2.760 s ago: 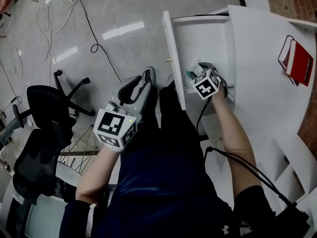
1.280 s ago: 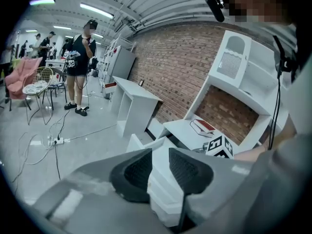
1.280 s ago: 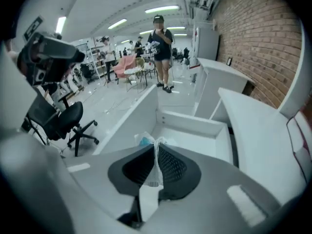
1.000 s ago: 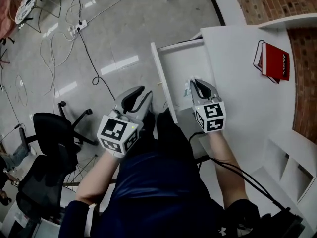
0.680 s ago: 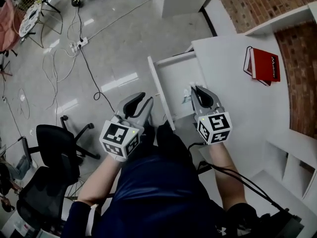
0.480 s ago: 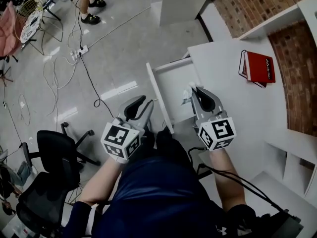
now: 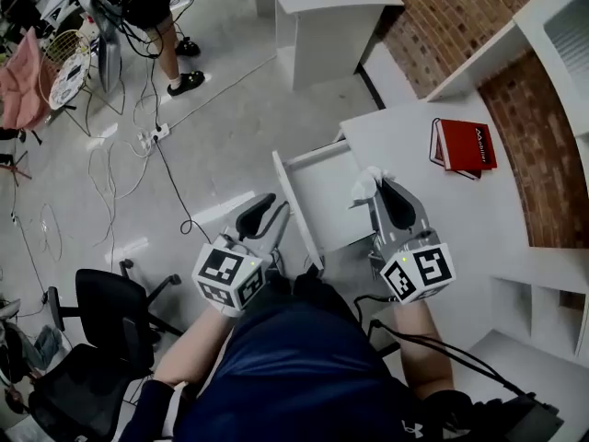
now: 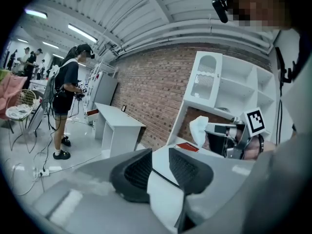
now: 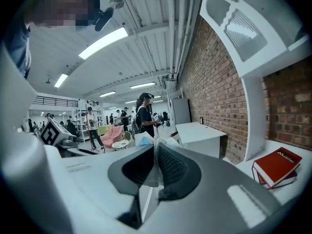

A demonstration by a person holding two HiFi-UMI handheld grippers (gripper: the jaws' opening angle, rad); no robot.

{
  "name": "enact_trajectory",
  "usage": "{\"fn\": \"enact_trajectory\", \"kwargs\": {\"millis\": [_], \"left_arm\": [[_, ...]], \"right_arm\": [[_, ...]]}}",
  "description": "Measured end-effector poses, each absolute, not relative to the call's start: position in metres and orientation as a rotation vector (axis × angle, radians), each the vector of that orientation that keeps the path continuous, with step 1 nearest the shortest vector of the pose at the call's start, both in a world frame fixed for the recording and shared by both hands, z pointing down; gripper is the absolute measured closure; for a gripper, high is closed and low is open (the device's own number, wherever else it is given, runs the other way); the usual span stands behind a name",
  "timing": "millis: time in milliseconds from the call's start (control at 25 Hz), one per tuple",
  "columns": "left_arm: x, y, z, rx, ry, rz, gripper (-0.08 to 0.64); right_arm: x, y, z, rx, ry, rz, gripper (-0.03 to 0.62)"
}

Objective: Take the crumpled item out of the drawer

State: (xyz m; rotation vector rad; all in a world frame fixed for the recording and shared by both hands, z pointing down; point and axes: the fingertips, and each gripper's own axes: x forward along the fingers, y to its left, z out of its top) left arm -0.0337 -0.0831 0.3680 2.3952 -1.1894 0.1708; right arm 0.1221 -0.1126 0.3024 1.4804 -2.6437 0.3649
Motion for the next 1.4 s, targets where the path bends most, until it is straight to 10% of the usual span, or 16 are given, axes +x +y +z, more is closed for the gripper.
{"fn": "enact_trajectory", "kwargs": {"millis": [1400], "left_arm": [[-0.073,-0.113,0.251,2.572,-1.391,-0.090,0.443]], "right_arm": [[0.149,-0.100,0.195,1.693,-2.731,0.082,0.561]]}}
